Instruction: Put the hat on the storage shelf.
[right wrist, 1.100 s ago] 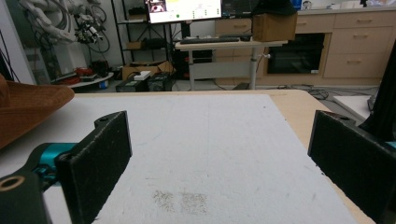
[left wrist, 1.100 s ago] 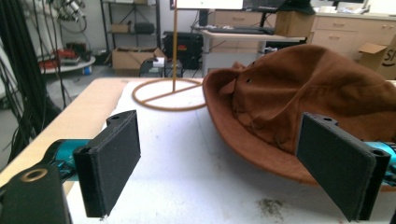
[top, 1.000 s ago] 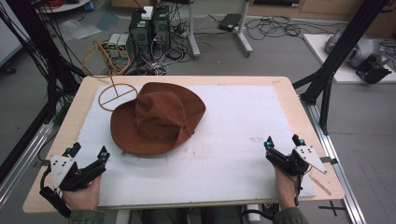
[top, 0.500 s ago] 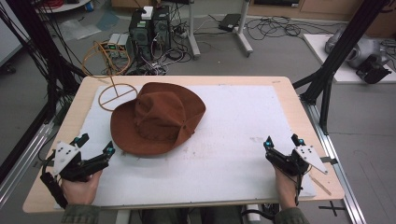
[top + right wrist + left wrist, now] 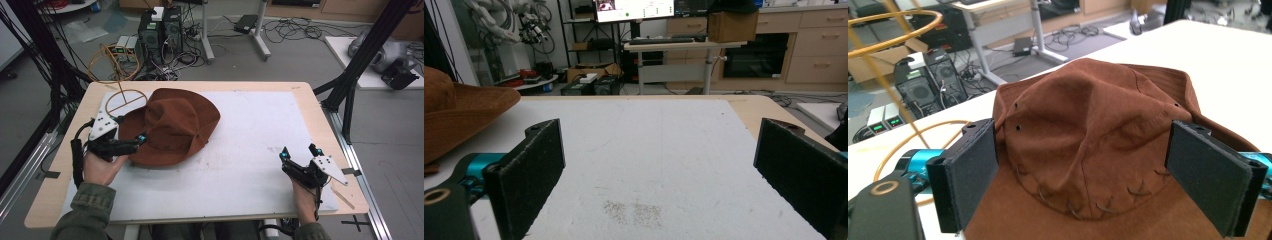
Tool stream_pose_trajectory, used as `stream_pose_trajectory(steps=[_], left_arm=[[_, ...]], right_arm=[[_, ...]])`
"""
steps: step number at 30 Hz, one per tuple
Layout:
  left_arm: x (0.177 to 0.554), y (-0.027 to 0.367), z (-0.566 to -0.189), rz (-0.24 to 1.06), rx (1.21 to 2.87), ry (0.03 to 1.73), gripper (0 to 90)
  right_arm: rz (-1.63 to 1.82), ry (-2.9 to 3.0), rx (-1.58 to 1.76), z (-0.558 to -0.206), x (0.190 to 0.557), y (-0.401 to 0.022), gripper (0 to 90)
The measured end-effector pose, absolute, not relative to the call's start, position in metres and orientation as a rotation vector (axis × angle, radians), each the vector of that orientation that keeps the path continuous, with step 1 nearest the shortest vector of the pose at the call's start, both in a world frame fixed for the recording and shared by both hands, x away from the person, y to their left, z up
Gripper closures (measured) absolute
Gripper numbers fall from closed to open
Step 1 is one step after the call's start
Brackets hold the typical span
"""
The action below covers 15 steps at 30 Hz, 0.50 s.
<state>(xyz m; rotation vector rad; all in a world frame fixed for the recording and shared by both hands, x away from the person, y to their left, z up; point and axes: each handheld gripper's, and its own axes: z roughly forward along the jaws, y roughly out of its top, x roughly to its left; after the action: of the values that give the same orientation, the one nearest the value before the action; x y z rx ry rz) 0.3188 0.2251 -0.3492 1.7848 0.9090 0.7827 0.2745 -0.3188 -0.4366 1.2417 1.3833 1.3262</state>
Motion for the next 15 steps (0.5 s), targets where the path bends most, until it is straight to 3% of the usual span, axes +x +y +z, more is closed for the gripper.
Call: stream_pose_trajectory(steps=[15], left_arm=[[0.378, 0.187, -0.371, 0.602, 2.08, 0.936, 14.1]], right_arm=[[1.336, 1.41, 1.236, -0.439, 0.28, -0.315, 5.4]])
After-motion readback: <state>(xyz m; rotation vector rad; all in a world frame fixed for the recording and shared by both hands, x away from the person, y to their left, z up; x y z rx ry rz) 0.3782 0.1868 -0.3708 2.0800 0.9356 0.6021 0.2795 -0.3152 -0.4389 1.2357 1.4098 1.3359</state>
